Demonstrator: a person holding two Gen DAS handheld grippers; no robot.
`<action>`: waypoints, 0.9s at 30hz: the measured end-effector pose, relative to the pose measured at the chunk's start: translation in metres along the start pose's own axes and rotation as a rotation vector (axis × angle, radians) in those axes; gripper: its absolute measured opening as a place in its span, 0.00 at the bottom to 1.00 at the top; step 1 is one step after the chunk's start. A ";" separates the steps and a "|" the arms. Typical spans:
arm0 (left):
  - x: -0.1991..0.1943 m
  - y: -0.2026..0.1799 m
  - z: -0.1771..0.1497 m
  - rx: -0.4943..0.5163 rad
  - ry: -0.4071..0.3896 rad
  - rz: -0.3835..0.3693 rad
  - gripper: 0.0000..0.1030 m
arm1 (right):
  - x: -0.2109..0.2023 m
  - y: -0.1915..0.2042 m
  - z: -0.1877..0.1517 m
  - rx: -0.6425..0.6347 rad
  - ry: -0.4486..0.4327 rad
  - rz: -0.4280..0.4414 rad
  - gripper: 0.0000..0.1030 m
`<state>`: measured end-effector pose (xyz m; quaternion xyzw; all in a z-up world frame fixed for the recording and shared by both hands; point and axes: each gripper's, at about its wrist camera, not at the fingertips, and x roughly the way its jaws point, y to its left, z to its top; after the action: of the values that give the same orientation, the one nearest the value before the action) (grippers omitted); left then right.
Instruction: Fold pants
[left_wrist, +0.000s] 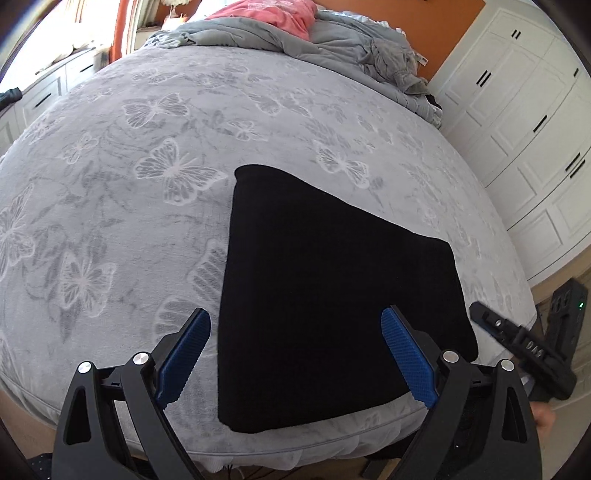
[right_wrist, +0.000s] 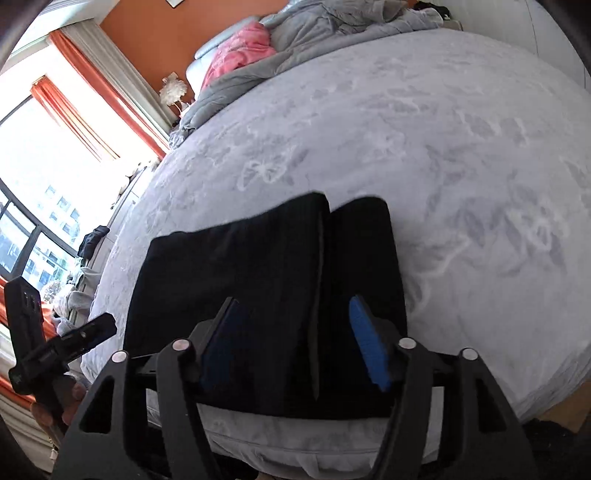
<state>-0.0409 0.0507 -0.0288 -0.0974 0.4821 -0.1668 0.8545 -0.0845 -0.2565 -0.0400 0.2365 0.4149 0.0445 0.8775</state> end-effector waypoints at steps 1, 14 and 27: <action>0.002 -0.005 0.000 0.014 -0.010 0.016 0.89 | 0.003 0.001 0.010 -0.020 -0.004 -0.013 0.68; 0.037 -0.056 0.004 0.194 -0.041 0.154 0.89 | 0.021 0.024 0.055 -0.161 -0.024 0.066 0.08; 0.049 -0.063 -0.005 0.238 -0.019 0.221 0.89 | 0.002 -0.014 -0.015 -0.051 0.108 0.052 0.57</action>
<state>-0.0334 -0.0260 -0.0495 0.0563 0.4588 -0.1269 0.8776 -0.0955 -0.2632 -0.0561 0.2221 0.4541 0.0903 0.8581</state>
